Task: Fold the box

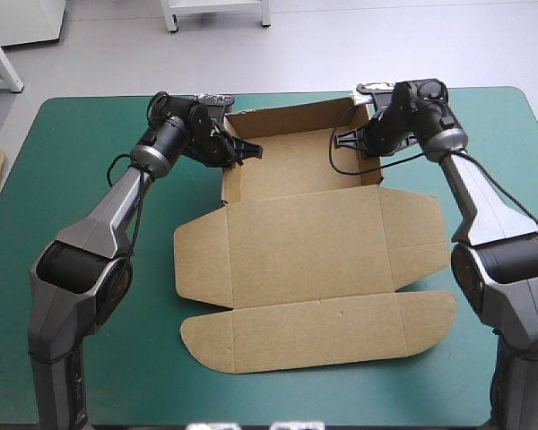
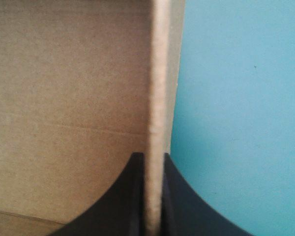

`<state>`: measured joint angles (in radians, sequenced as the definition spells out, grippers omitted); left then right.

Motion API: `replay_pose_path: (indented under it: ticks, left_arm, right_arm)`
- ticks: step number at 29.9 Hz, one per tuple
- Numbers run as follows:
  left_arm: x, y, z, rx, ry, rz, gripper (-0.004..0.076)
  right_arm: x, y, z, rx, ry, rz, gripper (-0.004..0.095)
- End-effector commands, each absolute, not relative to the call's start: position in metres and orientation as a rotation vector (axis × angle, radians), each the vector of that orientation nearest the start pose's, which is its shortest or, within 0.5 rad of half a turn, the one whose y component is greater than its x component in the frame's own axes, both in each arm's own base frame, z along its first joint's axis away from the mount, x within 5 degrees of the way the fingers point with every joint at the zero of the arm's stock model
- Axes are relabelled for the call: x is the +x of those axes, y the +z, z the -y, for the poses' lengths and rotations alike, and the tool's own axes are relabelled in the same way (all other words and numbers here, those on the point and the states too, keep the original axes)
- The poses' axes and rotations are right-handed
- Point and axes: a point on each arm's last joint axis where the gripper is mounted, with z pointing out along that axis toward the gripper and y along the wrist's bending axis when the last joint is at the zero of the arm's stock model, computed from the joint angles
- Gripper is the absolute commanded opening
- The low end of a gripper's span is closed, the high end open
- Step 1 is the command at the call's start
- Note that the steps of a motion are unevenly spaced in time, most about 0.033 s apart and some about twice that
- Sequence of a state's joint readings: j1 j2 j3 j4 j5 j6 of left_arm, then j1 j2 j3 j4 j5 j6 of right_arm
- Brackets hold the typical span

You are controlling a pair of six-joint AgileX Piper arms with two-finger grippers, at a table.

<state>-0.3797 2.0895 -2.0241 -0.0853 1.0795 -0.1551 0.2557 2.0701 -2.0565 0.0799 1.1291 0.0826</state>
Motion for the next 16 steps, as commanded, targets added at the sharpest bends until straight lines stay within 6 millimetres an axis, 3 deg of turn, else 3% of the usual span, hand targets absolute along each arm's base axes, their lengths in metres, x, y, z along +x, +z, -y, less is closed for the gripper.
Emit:
replay_pose_path:
  ticks: [1, 16]
  left_arm:
    - [0.419, 0.338, 0.192, 0.274, -0.437, -2.511, -0.0009]
    - [0.430, 0.304, 0.183, 0.274, -0.360, -2.646, -0.0008]
  right_arm:
    - [0.428, 0.355, -0.150, -0.260, 0.346, -2.499, -0.0001]
    - [0.435, 0.318, -0.149, -0.269, 0.259, -2.673, -0.0001]
